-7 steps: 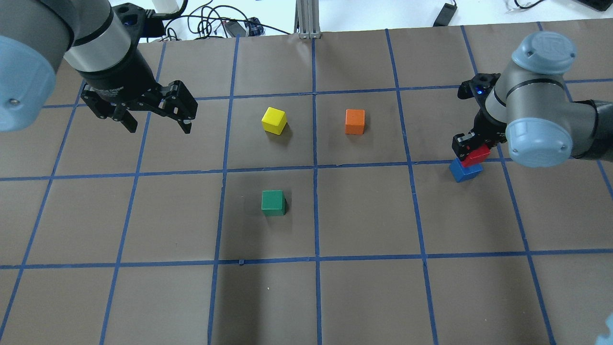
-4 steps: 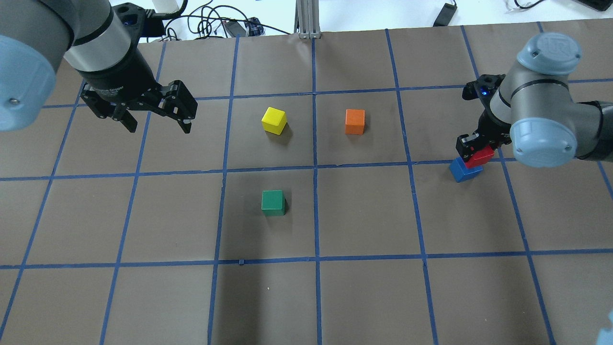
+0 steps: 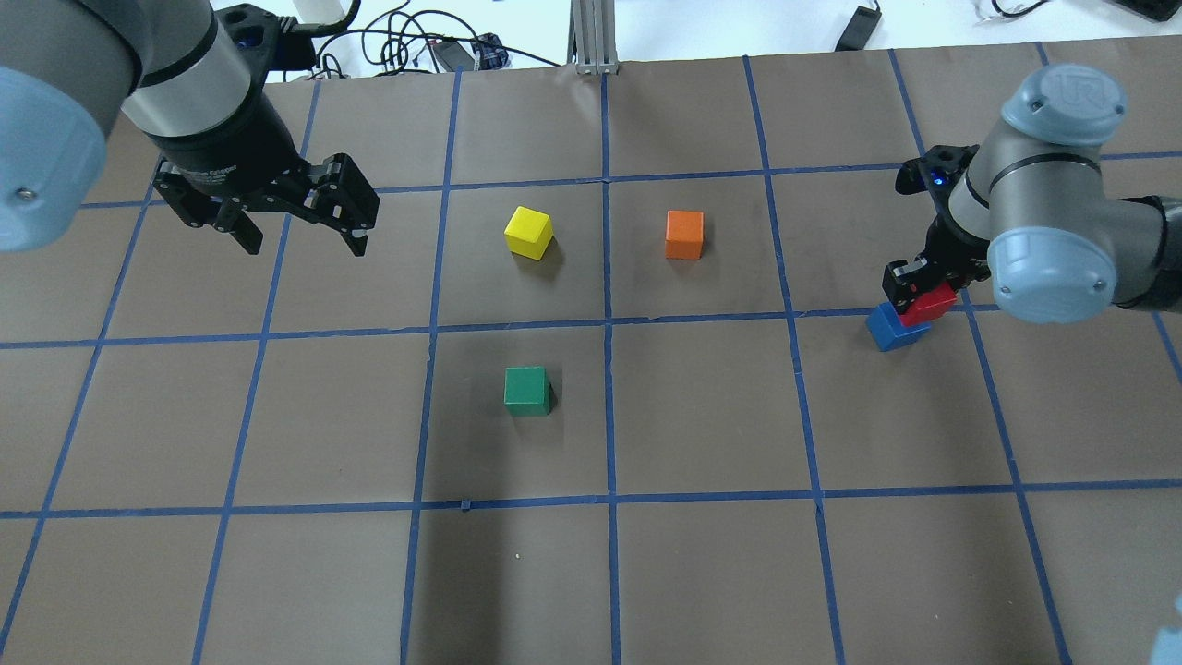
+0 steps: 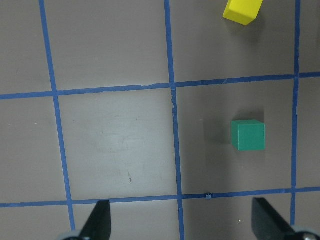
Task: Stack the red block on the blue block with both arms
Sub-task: 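Lower the red cube onto the blue cube with the right gripper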
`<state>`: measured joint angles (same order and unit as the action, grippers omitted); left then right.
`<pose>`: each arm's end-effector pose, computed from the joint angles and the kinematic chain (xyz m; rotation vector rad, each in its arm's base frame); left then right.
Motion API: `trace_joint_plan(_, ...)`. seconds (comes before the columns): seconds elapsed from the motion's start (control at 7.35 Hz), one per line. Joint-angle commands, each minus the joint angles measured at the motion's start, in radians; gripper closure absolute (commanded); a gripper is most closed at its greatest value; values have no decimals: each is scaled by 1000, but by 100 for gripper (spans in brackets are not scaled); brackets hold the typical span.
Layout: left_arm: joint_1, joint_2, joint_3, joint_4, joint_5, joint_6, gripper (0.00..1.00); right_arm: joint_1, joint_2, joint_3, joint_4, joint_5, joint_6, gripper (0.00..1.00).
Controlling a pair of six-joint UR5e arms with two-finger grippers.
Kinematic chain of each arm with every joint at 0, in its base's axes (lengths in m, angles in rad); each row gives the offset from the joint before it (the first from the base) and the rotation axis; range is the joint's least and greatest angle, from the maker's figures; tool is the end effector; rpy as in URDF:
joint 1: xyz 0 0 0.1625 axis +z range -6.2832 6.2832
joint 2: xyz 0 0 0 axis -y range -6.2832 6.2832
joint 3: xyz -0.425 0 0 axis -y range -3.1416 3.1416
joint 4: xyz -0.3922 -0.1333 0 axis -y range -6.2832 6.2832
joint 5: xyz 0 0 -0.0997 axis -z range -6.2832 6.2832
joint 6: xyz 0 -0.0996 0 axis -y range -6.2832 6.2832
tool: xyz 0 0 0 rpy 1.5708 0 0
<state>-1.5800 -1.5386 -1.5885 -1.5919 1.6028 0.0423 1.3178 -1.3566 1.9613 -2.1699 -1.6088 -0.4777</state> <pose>-0.1345 -0.4763 0.4928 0.0802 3.1086 0.0111 -0.0028 -0.5282 0.2547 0.3486 -3.0883 -0.0292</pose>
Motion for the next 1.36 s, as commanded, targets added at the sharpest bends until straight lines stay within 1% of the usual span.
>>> trace_joint_plan(0.0, 0, 0, -1, 1, 2, -1, 0, 0, 7, 1, 4, 1, -1, 100)
trace_joint_plan(0.82, 0, 0, -4, 1, -4, -1, 0, 0, 22, -1, 2, 3, 1, 100)
trace_joint_plan(0.95, 0, -2, -4, 1, -4, -1, 0, 0, 22, -1, 1, 3, 2, 98)
trace_joint_plan(1.09, 0, 0, -4, 1, -7, -1, 0, 0, 22, -1, 1, 3, 2, 81)
trace_joint_plan(1.22, 0, 0, -2, 1, -4, -1, 0, 0, 24, -1, -1, 1, 2, 57)
